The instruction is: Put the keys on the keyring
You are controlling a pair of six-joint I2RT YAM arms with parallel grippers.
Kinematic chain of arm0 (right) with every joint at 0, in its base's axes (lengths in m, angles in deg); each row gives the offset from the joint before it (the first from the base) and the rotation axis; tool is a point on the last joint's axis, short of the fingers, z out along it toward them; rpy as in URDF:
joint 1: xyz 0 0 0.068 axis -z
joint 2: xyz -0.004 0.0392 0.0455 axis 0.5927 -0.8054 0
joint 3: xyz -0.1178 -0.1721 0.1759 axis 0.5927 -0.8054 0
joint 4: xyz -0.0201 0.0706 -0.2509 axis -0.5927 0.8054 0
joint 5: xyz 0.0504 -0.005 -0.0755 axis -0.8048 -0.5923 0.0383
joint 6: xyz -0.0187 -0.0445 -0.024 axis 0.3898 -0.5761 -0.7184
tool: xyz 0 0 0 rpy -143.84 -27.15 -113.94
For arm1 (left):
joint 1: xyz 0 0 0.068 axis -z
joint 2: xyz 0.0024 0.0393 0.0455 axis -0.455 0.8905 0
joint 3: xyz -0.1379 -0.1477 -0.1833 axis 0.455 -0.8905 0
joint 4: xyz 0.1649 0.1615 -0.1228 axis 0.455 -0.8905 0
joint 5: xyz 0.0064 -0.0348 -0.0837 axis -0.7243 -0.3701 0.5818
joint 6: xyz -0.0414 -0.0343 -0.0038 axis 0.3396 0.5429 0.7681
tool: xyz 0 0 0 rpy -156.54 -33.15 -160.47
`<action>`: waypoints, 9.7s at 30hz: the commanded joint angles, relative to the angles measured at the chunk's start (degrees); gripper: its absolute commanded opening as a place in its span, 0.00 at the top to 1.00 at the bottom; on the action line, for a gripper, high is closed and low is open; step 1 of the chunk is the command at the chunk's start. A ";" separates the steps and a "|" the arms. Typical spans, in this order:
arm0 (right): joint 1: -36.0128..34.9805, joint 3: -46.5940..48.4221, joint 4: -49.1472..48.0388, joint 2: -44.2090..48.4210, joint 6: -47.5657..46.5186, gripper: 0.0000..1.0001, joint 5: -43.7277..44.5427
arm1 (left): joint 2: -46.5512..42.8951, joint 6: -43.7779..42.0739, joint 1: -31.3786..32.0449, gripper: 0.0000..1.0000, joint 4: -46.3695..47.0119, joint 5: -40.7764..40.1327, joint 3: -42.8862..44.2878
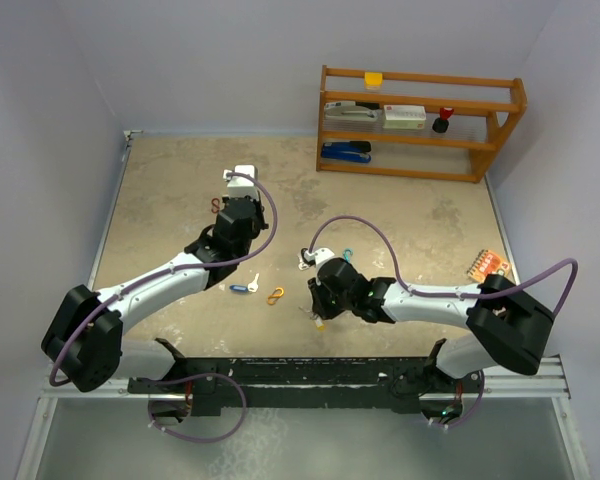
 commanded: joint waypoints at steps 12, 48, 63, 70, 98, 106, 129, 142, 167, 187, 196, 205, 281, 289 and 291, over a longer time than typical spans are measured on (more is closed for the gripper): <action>-0.40 -1.86 -4.10 10.30 -3.00 1.00 7.07 | -0.90 -0.44 0.23 1.00 4.19 0.87 -0.31; 11.89 10.04 -19.28 13.40 -4.36 1.00 -7.31 | -6.18 -6.44 3.95 1.00 32.78 28.03 -13.98; 13.95 12.63 -19.47 12.32 1.21 1.00 -10.25 | -4.46 -11.92 7.86 1.00 33.19 25.35 -13.81; 15.32 12.52 -17.86 13.52 3.80 1.00 -10.19 | -4.72 -13.10 8.14 1.00 34.28 25.38 -14.76; 18.23 10.67 -17.30 14.28 7.93 1.00 -17.07 | -6.05 -14.79 8.76 1.00 34.84 25.63 -15.76; 18.22 10.30 -16.42 13.55 9.06 1.00 -16.71 | -7.12 -14.96 8.94 1.00 35.08 25.73 -16.22; 18.96 11.46 -14.70 12.69 10.33 1.00 -15.64 | -8.61 -15.85 9.02 1.00 34.78 27.63 -16.85; 20.35 11.32 -14.29 12.70 11.05 1.00 -16.71 | -9.38 -16.01 9.03 1.00 35.57 29.03 -17.43; 20.46 9.90 -1.84 18.86 3.88 0.37 -5.40 | -2.76 -15.34 8.65 1.00 27.13 7.09 -11.00; 20.43 0.76 -3.34 25.94 -1.18 0.35 -4.93 | 21.37 -8.57 -3.96 1.00 17.37 2.28 3.84; 20.43 -1.11 -3.46 26.06 -1.58 0.35 -5.64 | 30.34 -9.70 -7.35 1.00 11.56 1.95 12.65; 20.49 -1.60 -3.12 25.59 -1.80 0.35 -5.66 | 35.97 -8.71 -10.78 0.84 7.01 2.73 19.34; 18.46 4.67 9.97 21.29 -0.88 0.24 7.26 | 4.21 10.66 21.92 0.35 -11.52 3.97 -14.65; 18.41 4.56 10.05 21.65 -1.05 0.23 7.26 | 6.29 10.65 21.94 0.40 -11.30 4.69 -13.83; 18.45 4.55 10.05 21.62 -1.05 0.23 7.26 | 6.72 10.62 21.92 0.42 -11.14 4.84 -13.72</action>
